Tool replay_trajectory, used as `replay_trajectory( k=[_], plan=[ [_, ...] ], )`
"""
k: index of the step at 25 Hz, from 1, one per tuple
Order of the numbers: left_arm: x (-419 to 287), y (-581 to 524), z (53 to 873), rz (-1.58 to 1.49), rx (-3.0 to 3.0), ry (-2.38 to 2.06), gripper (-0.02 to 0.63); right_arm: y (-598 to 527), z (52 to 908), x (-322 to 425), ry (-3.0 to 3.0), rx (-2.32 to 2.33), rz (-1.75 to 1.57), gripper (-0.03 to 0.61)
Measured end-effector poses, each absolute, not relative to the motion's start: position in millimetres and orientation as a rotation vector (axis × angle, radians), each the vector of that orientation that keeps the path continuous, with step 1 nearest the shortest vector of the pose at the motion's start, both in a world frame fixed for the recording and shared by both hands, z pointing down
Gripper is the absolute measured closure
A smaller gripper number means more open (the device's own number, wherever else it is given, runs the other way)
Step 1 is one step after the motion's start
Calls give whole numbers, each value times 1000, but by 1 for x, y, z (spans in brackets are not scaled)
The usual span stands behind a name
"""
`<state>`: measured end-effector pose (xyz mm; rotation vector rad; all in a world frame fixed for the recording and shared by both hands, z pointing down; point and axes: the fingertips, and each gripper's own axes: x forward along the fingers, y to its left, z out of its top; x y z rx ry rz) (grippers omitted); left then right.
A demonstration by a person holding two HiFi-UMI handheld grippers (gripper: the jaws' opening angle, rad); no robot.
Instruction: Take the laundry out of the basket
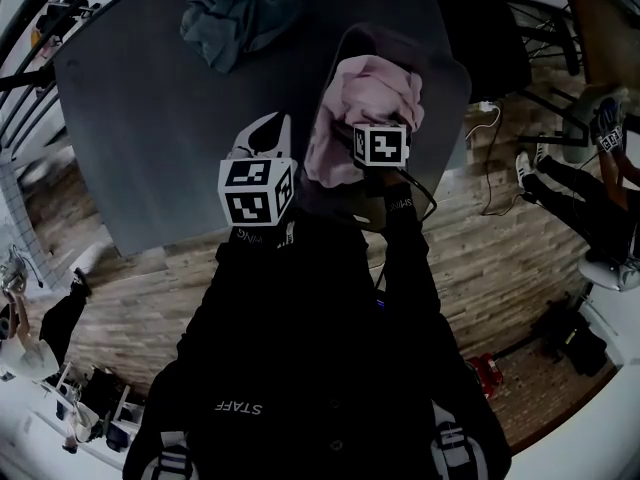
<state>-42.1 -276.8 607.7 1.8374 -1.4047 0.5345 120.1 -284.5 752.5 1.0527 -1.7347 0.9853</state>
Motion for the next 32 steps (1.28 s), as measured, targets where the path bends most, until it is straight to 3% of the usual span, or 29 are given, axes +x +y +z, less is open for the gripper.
replay_trajectory(
  k=[24,32],
  plan=[
    [-68,-268,620,587,1798,-1415,612,-306,819,125,-1531,1183,1022,2],
    [-80,-254,605,570,1803,-1451,612,-306,800,122,-1591,1229,1046,237]
  ],
)
